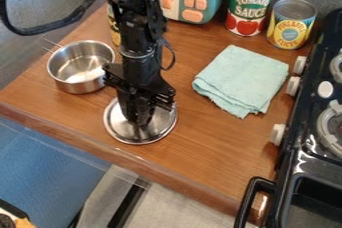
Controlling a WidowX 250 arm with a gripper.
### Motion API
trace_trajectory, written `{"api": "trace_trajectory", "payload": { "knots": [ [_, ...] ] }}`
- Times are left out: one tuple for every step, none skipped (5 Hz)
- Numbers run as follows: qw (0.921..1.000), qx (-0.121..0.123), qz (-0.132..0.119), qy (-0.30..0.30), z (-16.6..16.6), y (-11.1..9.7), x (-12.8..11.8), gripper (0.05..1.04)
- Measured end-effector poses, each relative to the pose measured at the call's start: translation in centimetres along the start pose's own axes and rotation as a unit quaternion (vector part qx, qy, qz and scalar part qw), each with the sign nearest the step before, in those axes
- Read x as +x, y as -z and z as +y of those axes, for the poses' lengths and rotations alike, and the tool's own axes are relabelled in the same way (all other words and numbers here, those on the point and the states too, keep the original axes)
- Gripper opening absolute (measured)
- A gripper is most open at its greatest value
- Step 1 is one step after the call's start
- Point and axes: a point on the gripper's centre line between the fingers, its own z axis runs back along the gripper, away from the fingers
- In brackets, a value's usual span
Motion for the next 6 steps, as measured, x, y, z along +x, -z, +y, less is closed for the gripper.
{"api": "trace_trajectory", "payload": {
  "knots": [
    [0.9997,-0.004,-0.022,0.006,-1.7,-2.2,2.5,0.284],
    [0.9984,-0.013,-0.055,-0.008,-4.3,-5.7,6.1,0.284],
    [0.9986,-0.017,-0.05,-0.005,-6.9,-5.8,8.8,0.284],
    [0.9989,-0.013,-0.045,-0.003,-8.4,-5.1,11.2,0.284],
    [0.9992,-0.008,-0.039,-0.004,-9.2,-3.7,12.7,0.284],
    [0.9994,0.001,-0.034,-0.002,-9.4,-2.8,13.0,0.339]
  ]
}}
